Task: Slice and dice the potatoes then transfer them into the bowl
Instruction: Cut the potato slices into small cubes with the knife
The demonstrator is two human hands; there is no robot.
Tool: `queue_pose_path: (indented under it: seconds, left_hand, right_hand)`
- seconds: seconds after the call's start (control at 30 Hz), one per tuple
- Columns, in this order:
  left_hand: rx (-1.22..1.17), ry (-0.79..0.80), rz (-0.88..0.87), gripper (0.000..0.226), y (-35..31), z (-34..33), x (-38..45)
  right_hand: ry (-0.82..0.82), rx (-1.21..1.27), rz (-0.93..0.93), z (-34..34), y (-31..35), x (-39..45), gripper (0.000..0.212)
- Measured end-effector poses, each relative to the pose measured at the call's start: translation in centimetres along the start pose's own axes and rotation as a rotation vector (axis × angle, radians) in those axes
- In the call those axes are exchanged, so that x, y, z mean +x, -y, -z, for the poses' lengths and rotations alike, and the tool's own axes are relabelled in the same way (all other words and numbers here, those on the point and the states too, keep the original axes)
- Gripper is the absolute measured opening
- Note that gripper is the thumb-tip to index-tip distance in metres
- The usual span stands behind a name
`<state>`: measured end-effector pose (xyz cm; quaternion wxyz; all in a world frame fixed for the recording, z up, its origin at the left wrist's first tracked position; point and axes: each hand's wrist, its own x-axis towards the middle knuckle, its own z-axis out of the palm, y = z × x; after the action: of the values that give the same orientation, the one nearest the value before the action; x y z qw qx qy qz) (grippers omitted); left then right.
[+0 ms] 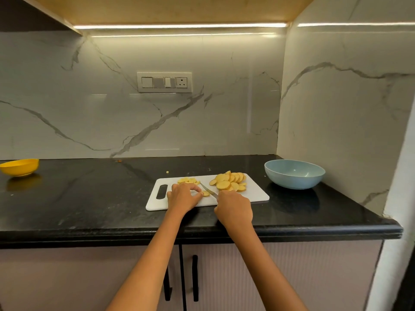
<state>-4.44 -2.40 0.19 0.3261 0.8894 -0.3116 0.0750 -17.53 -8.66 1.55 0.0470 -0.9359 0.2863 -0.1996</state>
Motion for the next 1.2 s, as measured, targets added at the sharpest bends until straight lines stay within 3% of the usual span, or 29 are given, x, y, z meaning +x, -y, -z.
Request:
queue_pose_path:
  seconds: [0.67, 0.93, 1.2]
  left_hand:
    - [-0.004, -0.017, 0.019, 0.019, -0.2, 0.0, -0.1]
    - [0.003, -0.034, 0.021, 0.020, -0.2, -0.3, 0.0]
    - [-0.015, -0.043, 0.017, 0.020, 0.0, -0.4, 0.2]
  right_hand:
    - [0.116, -0.011, 0.072, 1.5, 0.4, 0.6, 0.024]
    - [0.023, -0.126, 0.109, 1.1, 0.0, -1.4, 0.022]
    - [0.022, -0.005, 0.001, 0.6, -0.1, -0.8, 0.021]
